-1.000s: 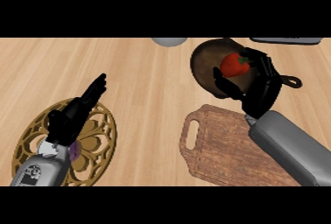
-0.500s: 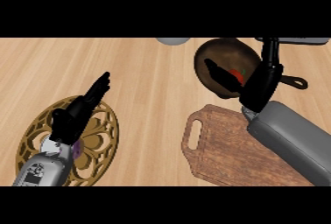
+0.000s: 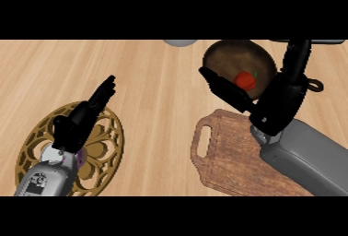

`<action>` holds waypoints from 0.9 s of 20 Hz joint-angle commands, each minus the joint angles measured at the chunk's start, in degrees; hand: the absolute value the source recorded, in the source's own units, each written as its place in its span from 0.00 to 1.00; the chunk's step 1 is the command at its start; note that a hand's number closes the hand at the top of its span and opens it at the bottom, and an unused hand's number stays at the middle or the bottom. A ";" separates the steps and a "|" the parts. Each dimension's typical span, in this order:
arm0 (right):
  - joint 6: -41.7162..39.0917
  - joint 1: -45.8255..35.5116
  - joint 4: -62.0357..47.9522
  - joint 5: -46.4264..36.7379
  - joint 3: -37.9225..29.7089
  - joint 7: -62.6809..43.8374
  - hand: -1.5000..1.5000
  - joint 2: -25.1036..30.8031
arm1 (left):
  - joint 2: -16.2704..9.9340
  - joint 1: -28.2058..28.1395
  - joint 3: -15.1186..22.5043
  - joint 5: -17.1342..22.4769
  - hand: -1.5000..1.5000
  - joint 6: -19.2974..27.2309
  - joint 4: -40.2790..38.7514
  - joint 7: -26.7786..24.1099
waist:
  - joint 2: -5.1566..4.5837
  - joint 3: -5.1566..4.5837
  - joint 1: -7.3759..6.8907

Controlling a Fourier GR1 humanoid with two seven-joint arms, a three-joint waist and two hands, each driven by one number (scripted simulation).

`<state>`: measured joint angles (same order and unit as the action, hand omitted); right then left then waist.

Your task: Pick the bell pepper from the cutting board and place it in the pan

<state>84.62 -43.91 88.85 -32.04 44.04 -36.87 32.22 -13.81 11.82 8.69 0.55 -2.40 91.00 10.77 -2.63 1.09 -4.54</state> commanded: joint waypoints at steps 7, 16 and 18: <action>1.27 7.25 10.88 -3.08 2.67 8.37 0.00 1.47 | -0.33 -0.53 -0.69 -0.03 0.50 0.27 0.45 0.03 | -0.21 0.33 0.36; 1.27 13.60 15.28 -6.13 6.69 14.65 0.00 -0.32 | -0.62 -0.28 -1.06 0.22 0.50 -0.19 0.07 -0.14 | -0.56 0.50 0.29; 1.26 15.18 15.29 -6.44 8.23 15.71 0.00 -0.78 | 0.22 -0.51 -0.15 -0.10 0.50 0.10 0.28 -0.24 | -0.60 0.49 0.16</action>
<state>84.67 -31.06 103.40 -37.62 50.44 -23.55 32.29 -14.18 11.63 7.84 0.87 -2.55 91.32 10.74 -3.09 1.55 -4.19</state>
